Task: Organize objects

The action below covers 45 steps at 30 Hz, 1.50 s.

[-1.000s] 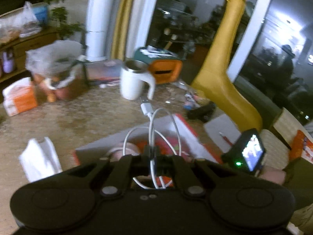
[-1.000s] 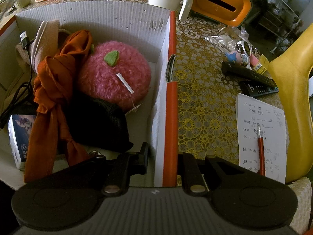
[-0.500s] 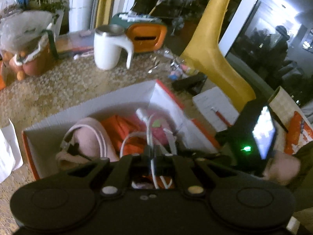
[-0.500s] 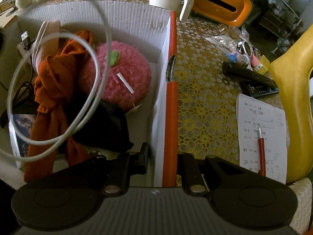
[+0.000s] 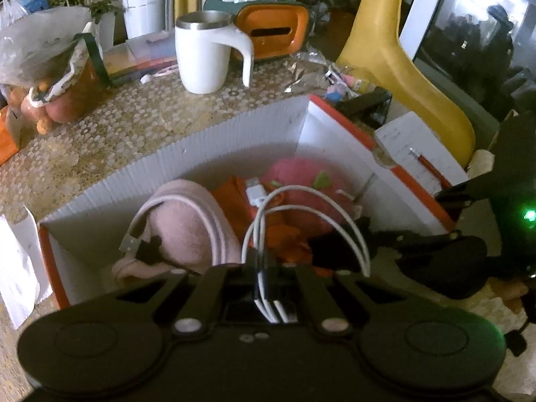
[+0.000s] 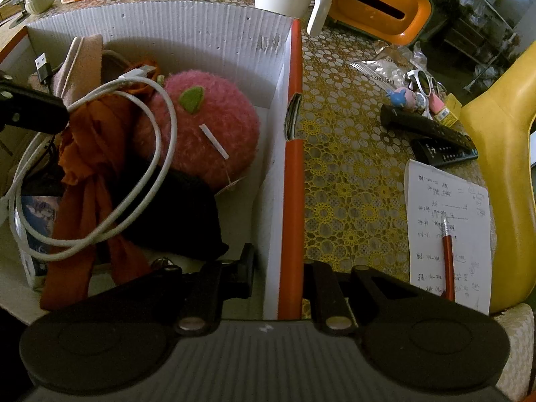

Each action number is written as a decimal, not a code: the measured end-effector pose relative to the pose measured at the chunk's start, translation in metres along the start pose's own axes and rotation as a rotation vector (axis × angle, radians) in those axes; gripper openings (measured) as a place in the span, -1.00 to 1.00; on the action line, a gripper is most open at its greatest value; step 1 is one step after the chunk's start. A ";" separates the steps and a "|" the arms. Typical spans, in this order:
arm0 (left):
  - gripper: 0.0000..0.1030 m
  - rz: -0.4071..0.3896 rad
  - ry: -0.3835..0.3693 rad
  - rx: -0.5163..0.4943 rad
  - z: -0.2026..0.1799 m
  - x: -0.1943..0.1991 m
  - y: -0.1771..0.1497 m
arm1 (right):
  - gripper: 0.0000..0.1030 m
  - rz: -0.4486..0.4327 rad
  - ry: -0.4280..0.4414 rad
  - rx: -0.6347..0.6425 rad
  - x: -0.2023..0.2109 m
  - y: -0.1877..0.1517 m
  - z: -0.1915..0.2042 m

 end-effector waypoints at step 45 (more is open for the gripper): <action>0.62 -0.220 0.082 0.054 -0.016 0.102 -0.047 | -0.71 -0.185 -0.022 -0.031 0.098 -0.028 -0.004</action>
Point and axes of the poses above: each gripper's, at about its wrist camera, not at the fingertips, and x roughly against the way its jaws point, z to its left, y to its top, the point moved 1 cm from there along -x, roughly the way its jaws point, and after that the axes turned 5 degrees about z, right-handed, at the moved point
